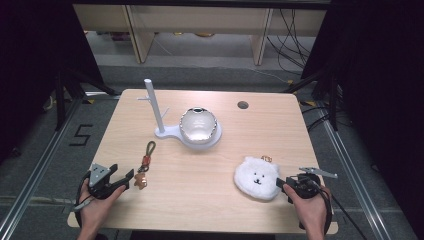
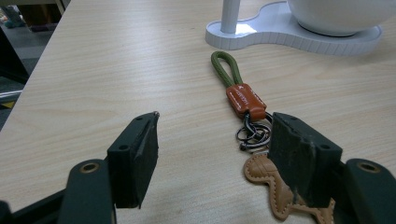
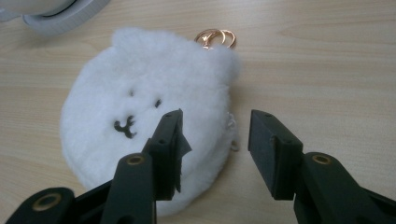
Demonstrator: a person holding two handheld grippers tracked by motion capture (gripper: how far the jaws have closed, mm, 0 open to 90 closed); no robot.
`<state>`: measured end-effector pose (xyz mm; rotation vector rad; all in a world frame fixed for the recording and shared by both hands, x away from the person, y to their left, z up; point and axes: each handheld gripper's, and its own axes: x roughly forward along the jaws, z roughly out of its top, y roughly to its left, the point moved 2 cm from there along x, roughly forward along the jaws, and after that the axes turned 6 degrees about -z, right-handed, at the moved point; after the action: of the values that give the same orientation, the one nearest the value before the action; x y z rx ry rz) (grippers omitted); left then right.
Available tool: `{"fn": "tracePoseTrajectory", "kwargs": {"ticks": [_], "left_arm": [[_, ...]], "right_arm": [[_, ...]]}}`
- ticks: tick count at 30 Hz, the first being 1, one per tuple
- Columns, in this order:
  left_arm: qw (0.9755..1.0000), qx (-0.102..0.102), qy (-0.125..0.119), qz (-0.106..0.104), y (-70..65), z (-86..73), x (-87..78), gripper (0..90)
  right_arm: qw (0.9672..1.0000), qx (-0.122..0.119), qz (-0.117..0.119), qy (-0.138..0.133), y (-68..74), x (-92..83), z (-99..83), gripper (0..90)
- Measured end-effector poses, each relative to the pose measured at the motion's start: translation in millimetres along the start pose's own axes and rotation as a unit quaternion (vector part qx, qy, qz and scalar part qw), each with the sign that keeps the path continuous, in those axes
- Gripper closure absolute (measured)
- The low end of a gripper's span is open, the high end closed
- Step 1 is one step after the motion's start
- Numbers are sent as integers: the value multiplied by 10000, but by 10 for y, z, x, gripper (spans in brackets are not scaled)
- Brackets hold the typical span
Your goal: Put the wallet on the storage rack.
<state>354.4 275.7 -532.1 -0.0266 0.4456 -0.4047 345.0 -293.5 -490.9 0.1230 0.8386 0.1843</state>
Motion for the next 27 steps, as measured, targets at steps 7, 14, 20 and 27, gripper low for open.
{"fn": "tracePoseTrajectory", "kwargs": {"ticks": [7, 14, 20, 27], "left_arm": [[10000, 9, -26, -28, -5, -1, 5, 323], [10000, -11, 8, 8, -1, 0, 0, 324], [10000, 20, 17, 6, -7, 1, 4, 328], [10000, -3, -18, -15, -1, 0, 7, 329]], "right_arm": [[9973, 9, -80, 732, 43, 31, 170, 504], [9859, -523, 88, 1588, 21, 176, 332, 457], [9837, -622, 147, 1684, 53, 279, 446, 435], [9798, -726, 25, 1861, 46, 402, 503, 432]]}}
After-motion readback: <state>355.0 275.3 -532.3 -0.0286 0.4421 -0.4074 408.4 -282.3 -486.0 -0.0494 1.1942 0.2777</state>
